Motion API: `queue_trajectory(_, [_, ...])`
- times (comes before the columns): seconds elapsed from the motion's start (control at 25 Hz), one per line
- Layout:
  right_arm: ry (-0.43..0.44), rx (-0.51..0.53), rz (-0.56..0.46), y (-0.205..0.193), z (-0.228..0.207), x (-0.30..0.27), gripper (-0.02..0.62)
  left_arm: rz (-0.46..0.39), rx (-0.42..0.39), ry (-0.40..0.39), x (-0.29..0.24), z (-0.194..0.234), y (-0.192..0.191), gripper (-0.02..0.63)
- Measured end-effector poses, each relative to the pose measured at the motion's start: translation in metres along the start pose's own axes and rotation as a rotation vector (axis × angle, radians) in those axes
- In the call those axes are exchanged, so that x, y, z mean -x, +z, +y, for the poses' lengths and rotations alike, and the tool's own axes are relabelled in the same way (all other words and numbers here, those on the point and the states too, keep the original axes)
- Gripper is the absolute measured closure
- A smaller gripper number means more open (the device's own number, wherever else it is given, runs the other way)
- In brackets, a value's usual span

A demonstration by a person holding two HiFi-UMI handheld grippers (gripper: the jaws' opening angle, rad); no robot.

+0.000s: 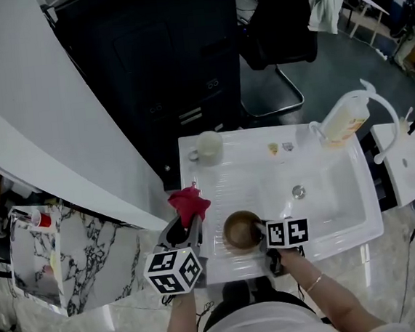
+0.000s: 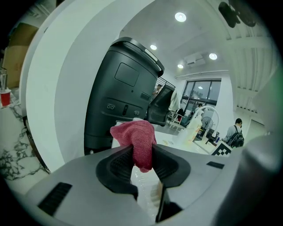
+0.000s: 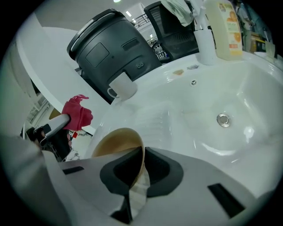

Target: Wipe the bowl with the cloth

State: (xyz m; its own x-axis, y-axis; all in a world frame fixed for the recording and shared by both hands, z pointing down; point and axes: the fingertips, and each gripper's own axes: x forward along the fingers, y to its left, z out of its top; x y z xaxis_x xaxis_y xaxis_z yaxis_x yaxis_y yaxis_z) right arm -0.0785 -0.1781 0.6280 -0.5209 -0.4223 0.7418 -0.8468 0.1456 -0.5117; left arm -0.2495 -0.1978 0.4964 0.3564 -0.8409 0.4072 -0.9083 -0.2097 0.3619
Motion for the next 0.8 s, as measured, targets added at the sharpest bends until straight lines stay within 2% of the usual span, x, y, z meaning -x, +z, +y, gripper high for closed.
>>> queue_trajectory(0.16, [-0.041,0.014,-0.042,0.005,0.0,0.007,0.581,0.008,-0.005,-0.018,0.0,-0.001,0.0,0.486])
queue_trajectory(0.28, [-0.089,0.067,-0.103,0.016,0.002,0.02,0.581,0.006,-0.012,-0.042,0.0,-0.006,0.002,0.486])
queue_trajectory(0.56, [-0.222,0.226,-0.314,0.064,0.005,0.069,0.581,-0.014,-0.034,-0.115,-0.004,-0.033,0.012,0.486])
queue_trajectory(0.8, [-0.342,0.338,-0.481,0.112,-0.001,0.126,0.581,-0.058,-0.078,-0.192,-0.015,-0.075,0.038,0.486])
